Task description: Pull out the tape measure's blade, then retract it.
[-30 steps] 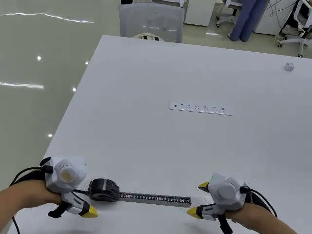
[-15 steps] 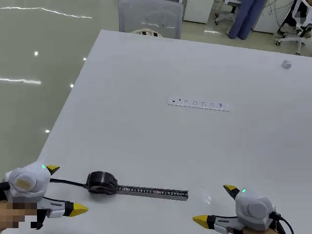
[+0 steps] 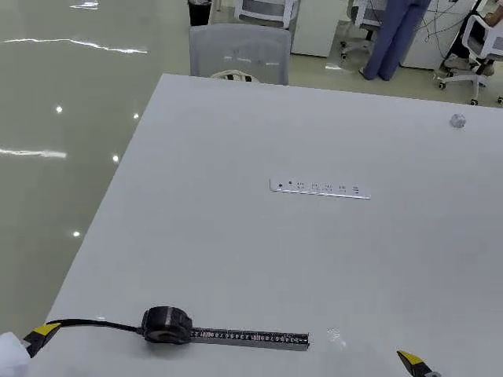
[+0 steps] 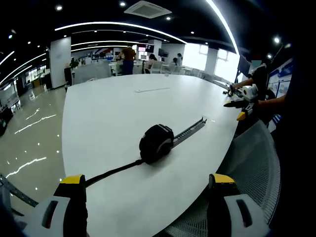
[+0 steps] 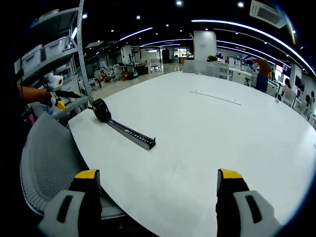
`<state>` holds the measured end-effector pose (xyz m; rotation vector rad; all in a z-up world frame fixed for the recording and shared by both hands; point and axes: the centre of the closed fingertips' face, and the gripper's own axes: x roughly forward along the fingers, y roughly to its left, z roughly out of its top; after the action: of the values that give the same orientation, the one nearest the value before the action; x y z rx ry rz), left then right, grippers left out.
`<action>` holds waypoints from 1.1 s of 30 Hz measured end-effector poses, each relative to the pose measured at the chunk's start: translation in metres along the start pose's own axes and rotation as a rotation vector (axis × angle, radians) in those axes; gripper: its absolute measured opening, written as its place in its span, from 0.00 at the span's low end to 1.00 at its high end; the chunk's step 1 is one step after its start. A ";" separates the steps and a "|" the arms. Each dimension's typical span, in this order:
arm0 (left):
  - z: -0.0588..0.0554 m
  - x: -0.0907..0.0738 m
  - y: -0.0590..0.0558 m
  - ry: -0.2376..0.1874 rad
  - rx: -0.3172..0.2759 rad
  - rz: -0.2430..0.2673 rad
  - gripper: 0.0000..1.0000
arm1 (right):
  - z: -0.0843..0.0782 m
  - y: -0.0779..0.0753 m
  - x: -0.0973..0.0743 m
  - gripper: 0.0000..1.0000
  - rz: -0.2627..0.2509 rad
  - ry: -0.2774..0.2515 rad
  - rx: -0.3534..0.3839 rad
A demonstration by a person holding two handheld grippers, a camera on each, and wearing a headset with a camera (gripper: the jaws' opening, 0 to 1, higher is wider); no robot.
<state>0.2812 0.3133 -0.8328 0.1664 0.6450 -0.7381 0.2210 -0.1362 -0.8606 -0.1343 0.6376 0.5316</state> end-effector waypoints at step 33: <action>-0.018 -0.025 0.014 -0.009 0.012 0.049 1.00 | -0.039 0.003 -0.060 1.00 -0.078 0.029 0.007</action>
<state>0.2680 0.3442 -0.8330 0.1893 0.6255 -0.6953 0.1584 -0.1708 -0.8556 -0.1594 0.6596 0.4524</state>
